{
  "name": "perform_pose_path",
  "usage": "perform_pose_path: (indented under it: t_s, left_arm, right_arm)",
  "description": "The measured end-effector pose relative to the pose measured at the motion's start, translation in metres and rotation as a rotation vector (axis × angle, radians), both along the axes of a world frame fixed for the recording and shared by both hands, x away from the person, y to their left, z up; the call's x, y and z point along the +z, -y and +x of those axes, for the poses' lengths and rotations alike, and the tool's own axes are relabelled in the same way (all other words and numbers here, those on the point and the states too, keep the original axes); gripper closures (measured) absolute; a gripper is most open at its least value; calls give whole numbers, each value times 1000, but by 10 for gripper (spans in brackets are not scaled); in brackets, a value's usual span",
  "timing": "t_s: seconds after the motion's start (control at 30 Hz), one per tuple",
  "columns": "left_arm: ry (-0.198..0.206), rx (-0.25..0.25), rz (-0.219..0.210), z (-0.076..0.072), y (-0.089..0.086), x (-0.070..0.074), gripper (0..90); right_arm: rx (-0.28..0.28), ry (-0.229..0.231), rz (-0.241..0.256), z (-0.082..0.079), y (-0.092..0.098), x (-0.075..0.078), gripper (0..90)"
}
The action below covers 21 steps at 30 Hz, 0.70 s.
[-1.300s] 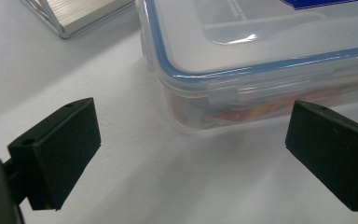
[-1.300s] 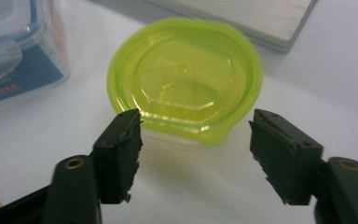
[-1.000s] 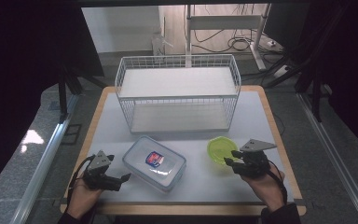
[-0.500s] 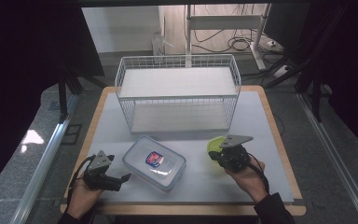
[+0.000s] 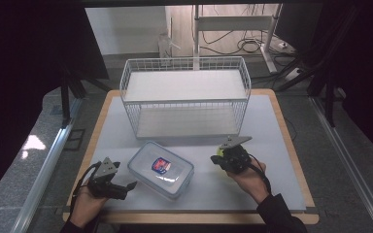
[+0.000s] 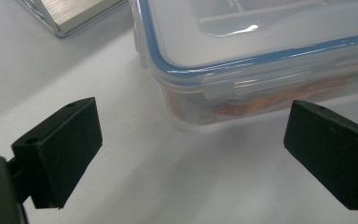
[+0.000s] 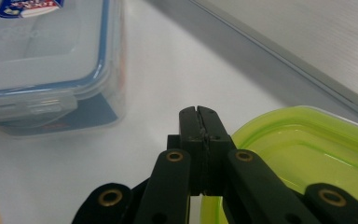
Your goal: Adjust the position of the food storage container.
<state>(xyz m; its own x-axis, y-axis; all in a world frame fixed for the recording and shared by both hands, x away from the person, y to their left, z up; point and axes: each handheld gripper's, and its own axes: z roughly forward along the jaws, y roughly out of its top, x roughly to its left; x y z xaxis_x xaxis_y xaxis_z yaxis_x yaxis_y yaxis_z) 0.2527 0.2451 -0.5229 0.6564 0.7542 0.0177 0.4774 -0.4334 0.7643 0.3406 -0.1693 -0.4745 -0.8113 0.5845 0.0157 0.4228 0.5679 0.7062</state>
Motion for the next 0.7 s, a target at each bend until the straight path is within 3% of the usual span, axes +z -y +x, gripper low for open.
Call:
perform_pose_path:
  t_s: [0.23,0.7]
  left_arm:
    - [-3,-14,17,0,1,0,46]
    - [-8,-13,28,0,3,-1,49]
  right_arm:
    - [-31,-6,-4,4,11,-1,900]
    - [-151,-18,13,16,50,-1,900]
